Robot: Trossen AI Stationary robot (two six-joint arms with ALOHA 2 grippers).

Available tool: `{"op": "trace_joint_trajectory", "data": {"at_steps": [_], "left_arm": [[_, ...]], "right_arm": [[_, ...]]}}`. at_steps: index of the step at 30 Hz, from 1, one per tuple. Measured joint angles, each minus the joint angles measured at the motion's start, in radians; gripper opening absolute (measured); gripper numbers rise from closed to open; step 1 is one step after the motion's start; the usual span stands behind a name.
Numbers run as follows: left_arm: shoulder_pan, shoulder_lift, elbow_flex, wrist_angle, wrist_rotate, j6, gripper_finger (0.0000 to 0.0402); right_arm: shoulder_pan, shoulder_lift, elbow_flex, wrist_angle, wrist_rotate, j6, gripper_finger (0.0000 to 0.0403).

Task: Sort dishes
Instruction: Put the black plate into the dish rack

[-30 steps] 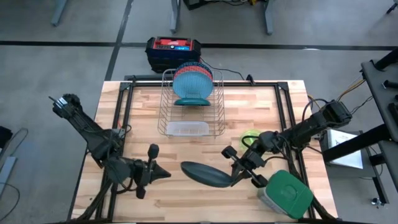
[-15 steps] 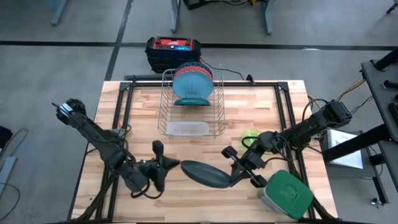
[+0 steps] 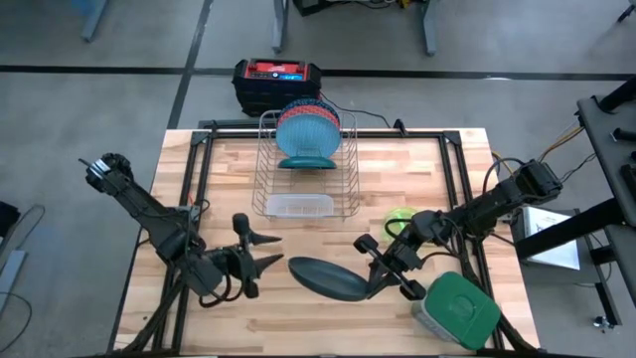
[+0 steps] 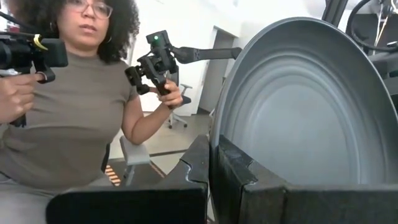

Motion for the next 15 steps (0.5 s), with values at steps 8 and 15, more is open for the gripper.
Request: {"op": "trace_joint_trajectory", "data": {"at_steps": [8,15], "left_arm": [[0.021,0.000,-0.002,0.087,0.187,0.104,0.0245],[0.034,0.000,-0.002,0.161,0.251,0.186,0.0252]], "right_arm": [[0.000,0.000,0.000,-0.008,0.000,0.000,0.0000],[0.000,0.000,0.000,-0.041,0.002,0.005,0.0000]]}}
